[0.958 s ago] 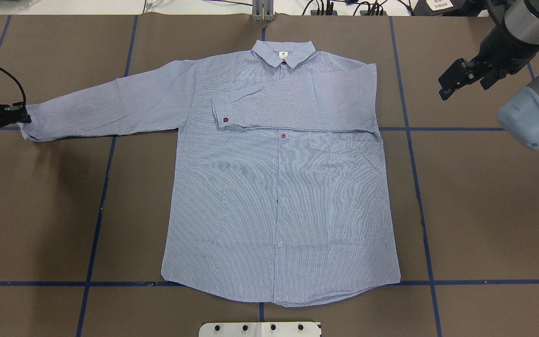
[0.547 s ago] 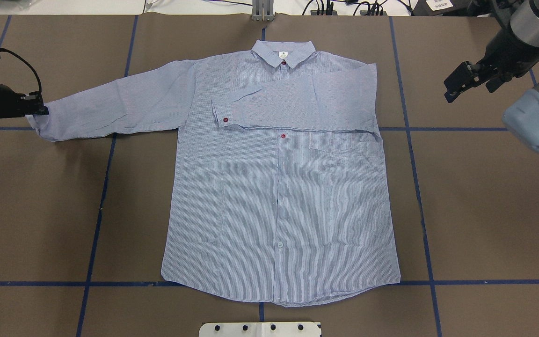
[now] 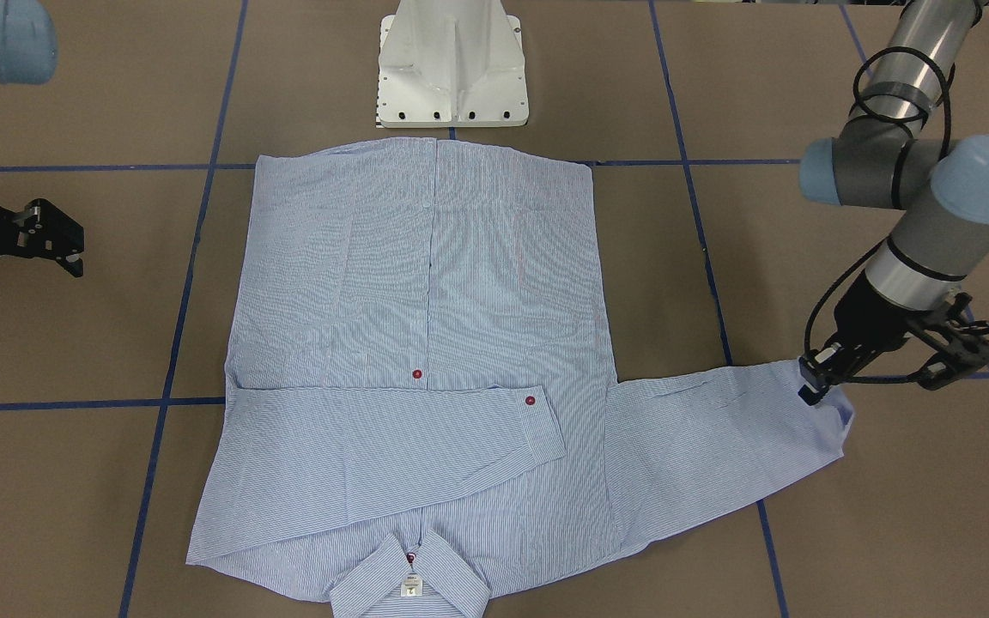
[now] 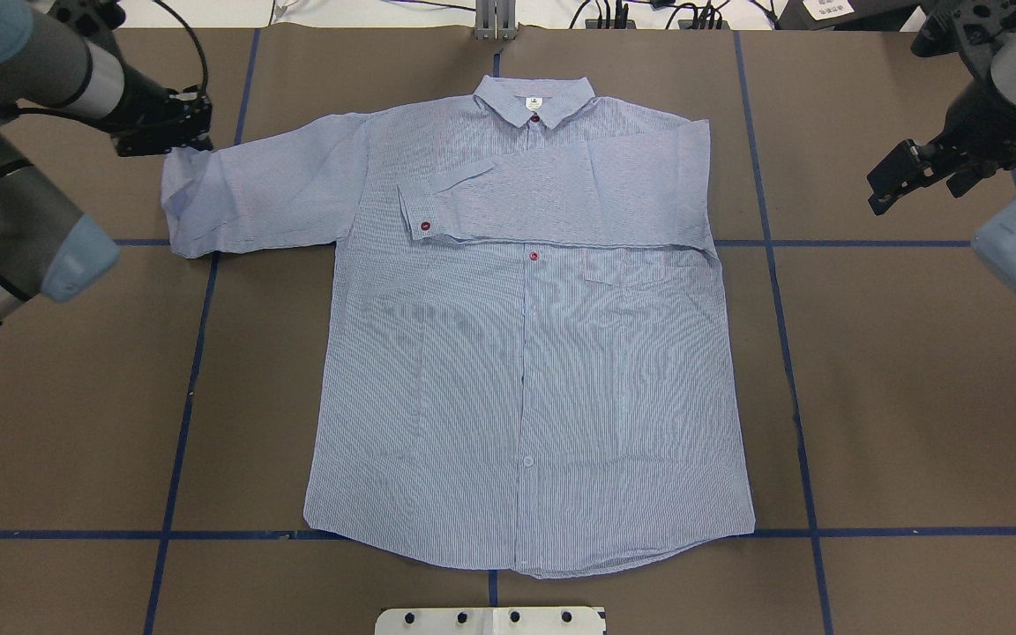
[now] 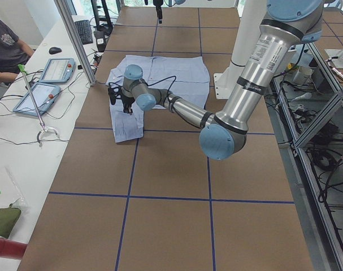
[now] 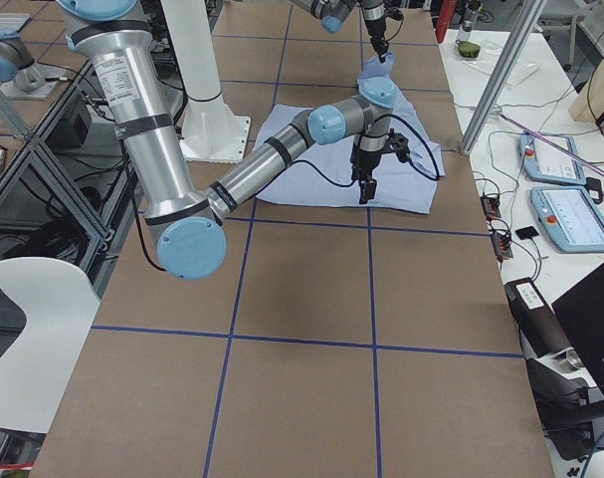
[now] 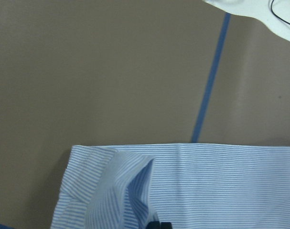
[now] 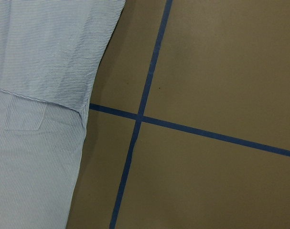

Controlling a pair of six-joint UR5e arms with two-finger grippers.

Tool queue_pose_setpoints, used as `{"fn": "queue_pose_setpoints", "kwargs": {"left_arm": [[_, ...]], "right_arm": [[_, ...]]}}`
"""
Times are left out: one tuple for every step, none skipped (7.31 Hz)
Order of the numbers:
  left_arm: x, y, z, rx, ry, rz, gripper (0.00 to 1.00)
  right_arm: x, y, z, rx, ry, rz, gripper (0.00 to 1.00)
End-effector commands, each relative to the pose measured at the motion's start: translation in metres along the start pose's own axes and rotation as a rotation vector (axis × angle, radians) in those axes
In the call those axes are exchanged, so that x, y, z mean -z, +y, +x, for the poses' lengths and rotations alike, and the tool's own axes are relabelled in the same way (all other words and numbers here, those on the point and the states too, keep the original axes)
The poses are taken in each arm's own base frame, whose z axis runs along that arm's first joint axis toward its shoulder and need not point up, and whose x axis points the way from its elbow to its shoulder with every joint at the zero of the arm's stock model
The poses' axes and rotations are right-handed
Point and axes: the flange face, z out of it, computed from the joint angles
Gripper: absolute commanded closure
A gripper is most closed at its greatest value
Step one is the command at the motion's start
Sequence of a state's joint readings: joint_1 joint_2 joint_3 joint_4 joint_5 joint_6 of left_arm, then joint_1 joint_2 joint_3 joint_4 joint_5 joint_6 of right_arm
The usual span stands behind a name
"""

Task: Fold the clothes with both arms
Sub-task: 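Grasp the other sleeve cuff with the left gripper and lift it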

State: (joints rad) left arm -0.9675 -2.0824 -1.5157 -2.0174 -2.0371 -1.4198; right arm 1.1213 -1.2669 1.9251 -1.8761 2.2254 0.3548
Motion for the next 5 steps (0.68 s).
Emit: {"fn": "queue_pose_setpoints", "kwargs": {"left_arm": [[0.014,0.058,0.116,0.088,0.064,-0.067,1.00],[0.015,0.078,0.168,0.124,0.094,-0.095,1.00],[0.021,0.093,0.204,0.154,0.122,-0.114,1.00],[0.035,0.106,0.240,0.184,0.159,-0.131,1.00],[0.051,0.116,0.272,0.223,0.189,-0.146,1.00]], "right_arm": [[-0.003,0.007,0.024,-0.015,0.010,-0.009,0.00],[-0.005,0.014,0.043,-0.005,0.012,-0.018,0.00],[-0.008,0.022,0.063,0.021,0.021,-0.027,0.00],[-0.008,0.025,0.073,0.020,0.024,-0.031,0.00],[-0.009,0.027,0.075,0.018,0.024,-0.033,0.00]]}}
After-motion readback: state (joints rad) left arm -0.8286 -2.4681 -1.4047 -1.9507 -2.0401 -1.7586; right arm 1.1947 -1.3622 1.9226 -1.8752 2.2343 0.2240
